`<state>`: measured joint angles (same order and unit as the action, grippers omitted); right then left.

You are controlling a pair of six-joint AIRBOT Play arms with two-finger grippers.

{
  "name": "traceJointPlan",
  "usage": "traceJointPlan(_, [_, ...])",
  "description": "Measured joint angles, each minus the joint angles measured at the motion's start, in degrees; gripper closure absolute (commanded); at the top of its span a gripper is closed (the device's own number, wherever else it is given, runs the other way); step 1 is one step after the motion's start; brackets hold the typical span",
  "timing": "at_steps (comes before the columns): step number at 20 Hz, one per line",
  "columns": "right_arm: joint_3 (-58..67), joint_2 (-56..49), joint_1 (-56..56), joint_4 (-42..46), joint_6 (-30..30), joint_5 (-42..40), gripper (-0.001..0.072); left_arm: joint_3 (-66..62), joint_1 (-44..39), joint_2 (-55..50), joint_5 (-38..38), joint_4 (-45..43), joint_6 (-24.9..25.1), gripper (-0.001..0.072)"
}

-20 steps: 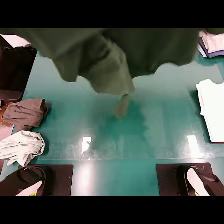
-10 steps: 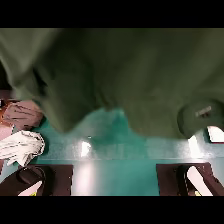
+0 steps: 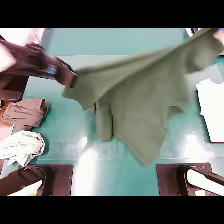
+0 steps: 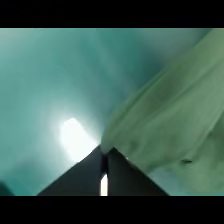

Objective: Fold the shirts.

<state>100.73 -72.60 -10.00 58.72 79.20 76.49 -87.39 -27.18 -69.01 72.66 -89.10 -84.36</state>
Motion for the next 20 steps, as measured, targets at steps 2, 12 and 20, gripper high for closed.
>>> traceJointPlan(2, [-2.32,-4.39,4.96,6.84,1.55,-3.19,0.0691,1.84,2.47,-5.73,-4.68,0.81,0.22,0.0685])
traceJointPlan(12, [-2.75,-13.46,9.40,15.47,8.39,-16.98,0.0263,3.41,15.10,-15.65,-19.71,13.90,0.81,0.0161])
traceJointPlan(20, [-12.26,-5.84,6.64,14.49,6.03,-1.18,0.0266,5.42,20.63,-15.52,-3.26,20.15,4.59,0.0162])
